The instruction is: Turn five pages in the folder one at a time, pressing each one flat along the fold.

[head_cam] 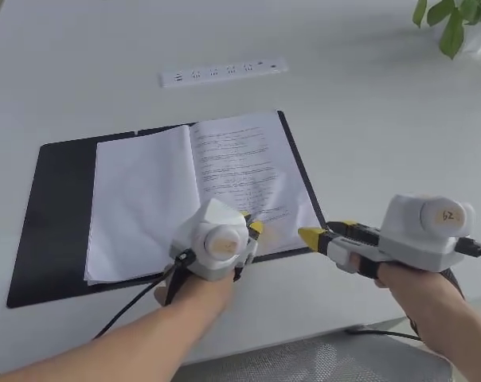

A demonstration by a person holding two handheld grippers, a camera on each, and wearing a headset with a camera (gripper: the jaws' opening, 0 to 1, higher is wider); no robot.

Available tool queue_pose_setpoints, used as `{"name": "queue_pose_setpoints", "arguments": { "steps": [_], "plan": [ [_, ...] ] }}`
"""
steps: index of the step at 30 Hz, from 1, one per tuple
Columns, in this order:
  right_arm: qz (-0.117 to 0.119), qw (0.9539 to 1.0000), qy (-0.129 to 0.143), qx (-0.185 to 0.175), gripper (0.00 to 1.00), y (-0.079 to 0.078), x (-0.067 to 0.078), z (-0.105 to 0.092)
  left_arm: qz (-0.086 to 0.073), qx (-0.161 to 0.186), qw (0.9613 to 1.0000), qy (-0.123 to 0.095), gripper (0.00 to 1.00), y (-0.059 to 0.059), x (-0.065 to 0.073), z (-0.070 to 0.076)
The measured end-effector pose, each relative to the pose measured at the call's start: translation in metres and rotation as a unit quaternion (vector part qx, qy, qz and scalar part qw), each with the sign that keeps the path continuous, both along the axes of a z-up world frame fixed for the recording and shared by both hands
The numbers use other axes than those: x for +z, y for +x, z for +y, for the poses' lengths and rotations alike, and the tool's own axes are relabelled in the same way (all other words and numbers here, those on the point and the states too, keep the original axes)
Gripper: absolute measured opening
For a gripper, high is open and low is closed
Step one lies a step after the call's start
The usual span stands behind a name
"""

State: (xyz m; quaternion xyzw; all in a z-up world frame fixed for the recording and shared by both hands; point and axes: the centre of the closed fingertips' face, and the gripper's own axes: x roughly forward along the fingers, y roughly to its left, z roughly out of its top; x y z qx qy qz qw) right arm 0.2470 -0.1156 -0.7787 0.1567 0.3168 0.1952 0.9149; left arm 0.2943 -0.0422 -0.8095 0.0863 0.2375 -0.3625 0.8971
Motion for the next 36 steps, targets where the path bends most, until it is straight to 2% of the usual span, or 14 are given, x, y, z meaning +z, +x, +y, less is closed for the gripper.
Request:
{"name": "queue_pose_setpoints", "arguments": {
  "steps": [9, 14, 15, 18, 21, 30, 34, 36],
  "plan": [
    [0.009, 1.0000, -0.003, 0.004, 0.25, 0.006, -0.006, 0.003, 0.001, 0.002, 1.0000, 0.000, 0.07, 0.000, 0.000, 0.000],
    [0.010, 0.9998, 0.009, -0.013, 0.11, 0.007, -0.005, -0.001, 0.002, 0.003, 1.0000, -0.001, 0.07, -0.001, 0.001, 0.000],
    [0.013, 0.9994, 0.021, -0.022, 0.09, 0.008, -0.004, -0.002, 0.002, 0.003, 1.0000, -0.001, 0.07, -0.001, 0.001, 0.000],
    [0.014, 0.9994, 0.021, -0.025, 0.03, 0.009, -0.003, -0.005, 0.003, 0.003, 1.0000, -0.001, 0.07, -0.001, 0.001, 0.001],
    [0.018, 0.9991, 0.028, -0.028, 0.02, 0.008, -0.004, -0.004, 0.004, 0.003, 1.0000, -0.002, 0.07, -0.001, 0.001, 0.001],
    [0.012, 0.9988, 0.035, -0.033, 0.00, 0.008, 0.001, 0.000, 0.011, 0.007, 0.9999, -0.004, 0.07, -0.001, 0.001, 0.002],
    [0.007, 0.9985, 0.041, -0.035, 0.00, 0.008, 0.005, 0.001, 0.022, 0.014, 0.9996, -0.012, 0.08, -0.002, 0.002, 0.003],
    [0.004, 0.9985, 0.041, -0.035, 0.00, 0.009, 0.009, 0.001, 0.033, 0.011, 0.9993, -0.015, 0.09, -0.005, 0.004, 0.004]
  ]
}}
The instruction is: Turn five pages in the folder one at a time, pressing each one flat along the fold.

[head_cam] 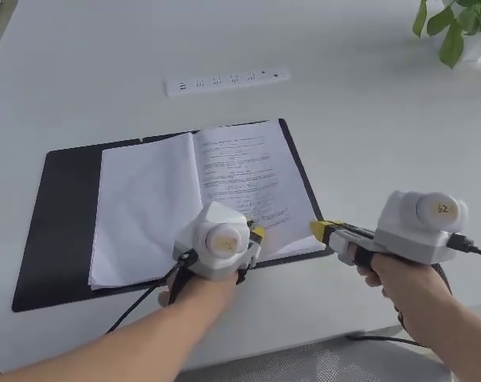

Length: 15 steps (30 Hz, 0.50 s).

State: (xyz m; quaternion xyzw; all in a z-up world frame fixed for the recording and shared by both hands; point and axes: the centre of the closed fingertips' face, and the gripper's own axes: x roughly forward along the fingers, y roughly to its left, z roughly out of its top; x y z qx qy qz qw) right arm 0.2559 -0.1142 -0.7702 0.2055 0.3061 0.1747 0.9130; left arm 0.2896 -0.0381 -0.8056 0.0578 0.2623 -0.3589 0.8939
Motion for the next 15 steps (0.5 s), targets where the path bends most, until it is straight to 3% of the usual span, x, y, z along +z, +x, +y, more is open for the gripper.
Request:
{"name": "queue_pose_setpoints", "arguments": {
  "steps": [6, 15],
  "plan": [
    [-0.016, 0.9997, 0.015, 0.006, 0.00, 0.000, 0.017, 0.009, 0.023, -0.010, 0.9997, 0.000, 0.15, -0.012, 0.005, 0.016],
    [-0.051, 0.9977, 0.034, 0.028, 0.00, -0.003, 0.054, 0.036, 0.017, 0.016, 0.9994, -0.023, 0.18, -0.020, 0.032, 0.067]
  ]
}}
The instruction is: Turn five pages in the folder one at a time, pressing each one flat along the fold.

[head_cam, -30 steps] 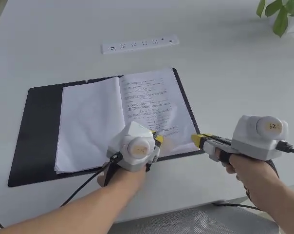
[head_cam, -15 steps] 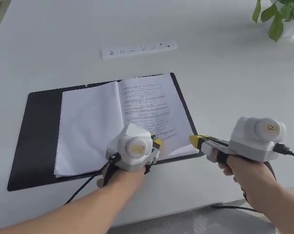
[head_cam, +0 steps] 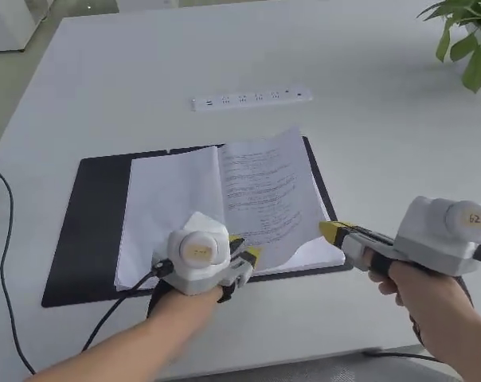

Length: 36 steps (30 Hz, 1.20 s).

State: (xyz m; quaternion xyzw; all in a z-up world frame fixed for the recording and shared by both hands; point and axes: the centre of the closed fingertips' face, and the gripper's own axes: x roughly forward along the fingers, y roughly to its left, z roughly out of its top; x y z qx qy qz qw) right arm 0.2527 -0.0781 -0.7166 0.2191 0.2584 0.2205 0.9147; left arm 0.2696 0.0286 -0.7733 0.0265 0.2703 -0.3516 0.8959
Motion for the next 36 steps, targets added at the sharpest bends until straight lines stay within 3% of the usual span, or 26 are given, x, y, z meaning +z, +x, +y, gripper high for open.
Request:
{"name": "queue_pose_setpoints", "arguments": {
  "steps": [5, 9, 17, 23, 25, 36],
  "plan": [
    [-0.019, 0.9996, 0.013, 0.019, 0.00, -0.004, 0.020, 0.018, -0.009, 0.026, 0.9993, -0.023, 0.18, -0.002, 0.020, 0.029],
    [-0.037, 0.9981, 0.027, 0.042, 0.00, -0.007, 0.037, 0.039, -0.011, 0.066, 0.9954, -0.068, 0.17, -0.004, 0.041, 0.055],
    [-0.051, 0.9940, 0.042, 0.087, 0.00, -0.006, 0.049, 0.081, -0.021, 0.097, 0.9923, -0.074, 0.16, -0.018, 0.057, 0.106],
    [-0.052, 0.9907, 0.046, 0.117, 0.00, -0.001, 0.047, 0.114, -0.023, 0.120, 0.9899, -0.072, 0.14, -0.029, 0.062, 0.139],
    [-0.050, 0.9897, 0.045, 0.127, 0.00, 0.000, 0.046, 0.124, -0.019, 0.123, 0.9894, -0.074, 0.14, -0.031, 0.062, 0.146],
    [-0.026, 0.9835, 0.030, 0.176, 0.00, 0.002, 0.028, 0.183, -0.035, 0.148, 0.9849, -0.082, 0.14, -0.041, 0.077, 0.184]
  ]
}}
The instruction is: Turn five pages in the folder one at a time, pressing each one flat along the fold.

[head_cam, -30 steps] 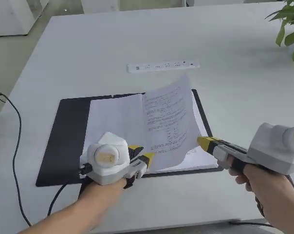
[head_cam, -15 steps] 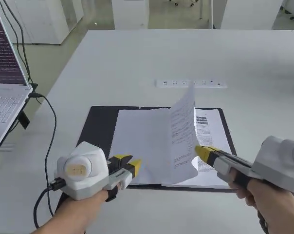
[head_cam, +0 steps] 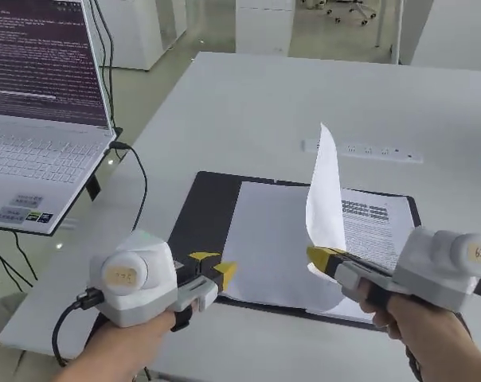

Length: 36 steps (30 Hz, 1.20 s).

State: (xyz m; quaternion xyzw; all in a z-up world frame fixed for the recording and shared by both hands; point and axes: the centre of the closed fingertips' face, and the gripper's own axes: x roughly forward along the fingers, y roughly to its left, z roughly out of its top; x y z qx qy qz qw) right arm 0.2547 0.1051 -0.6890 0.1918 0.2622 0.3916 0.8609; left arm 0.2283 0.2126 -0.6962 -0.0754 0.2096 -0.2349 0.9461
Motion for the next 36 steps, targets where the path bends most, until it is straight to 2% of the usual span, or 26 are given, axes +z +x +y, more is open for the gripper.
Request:
{"name": "queue_pose_setpoints", "arguments": {
  "steps": [2, 4, 13, 15, 19, 21, 23, 25, 30, 31, 33, 34, 36],
  "plan": [
    [0.011, 0.9999, -0.008, 0.003, 0.00, 0.001, -0.007, 0.008, -0.002, 0.000, 1.0000, 0.003, 0.14, -0.001, 0.000, 0.005],
    [0.012, 0.9999, -0.006, 0.007, 0.00, 0.003, -0.010, 0.016, -0.002, 0.003, 1.0000, 0.008, 0.14, -0.004, -0.001, 0.011],
    [0.039, 0.9983, -0.025, 0.036, 0.00, 0.005, -0.035, 0.059, 0.004, 0.025, 0.9997, 0.002, 0.14, -0.013, -0.005, 0.031],
    [0.056, 0.9974, -0.020, 0.040, 0.00, 0.004, -0.041, 0.067, 0.005, 0.027, 0.9996, 0.002, 0.14, -0.014, -0.005, 0.035],
    [0.067, 0.9962, -0.026, 0.049, 0.00, 0.004, -0.053, 0.082, 0.006, 0.032, 0.9995, 0.003, 0.14, -0.017, -0.006, 0.042],
    [0.075, 0.9950, -0.039, 0.053, 0.00, 0.005, -0.063, 0.087, 0.008, 0.035, 0.9994, 0.000, 0.14, -0.019, -0.007, 0.045],
    [0.077, 0.9947, -0.039, 0.056, 0.00, 0.005, -0.067, 0.091, 0.009, 0.036, 0.9993, 0.001, 0.13, -0.019, -0.008, 0.046],
    [0.082, 0.9932, -0.056, 0.062, 0.00, 0.003, -0.078, 0.096, 0.012, 0.039, 0.9992, 0.000, 0.14, -0.020, -0.010, 0.048],
    [0.094, 0.9914, -0.061, 0.067, 0.00, 0.002, -0.090, 0.106, 0.017, 0.036, 0.9992, 0.003, 0.13, -0.022, -0.013, 0.048],
    [0.097, 0.9905, -0.070, 0.067, 0.00, 0.002, -0.093, 0.107, 0.018, 0.035, 0.9992, 0.003, 0.13, -0.022, -0.015, 0.048],
    [0.095, 0.9905, -0.071, 0.070, 0.00, 0.003, -0.096, 0.109, 0.020, 0.035, 0.9992, 0.003, 0.13, -0.021, -0.017, 0.048],
    [0.104, 0.9894, -0.072, 0.071, 0.00, 0.002, -0.098, 0.110, 0.022, 0.034, 0.9992, 0.003, 0.13, -0.021, -0.019, 0.047],
    [0.102, 0.9892, -0.078, 0.072, 0.00, 0.003, -0.101, 0.111, 0.021, 0.034, 0.9992, 0.003, 0.13, -0.020, -0.020, 0.047]
  ]
}}
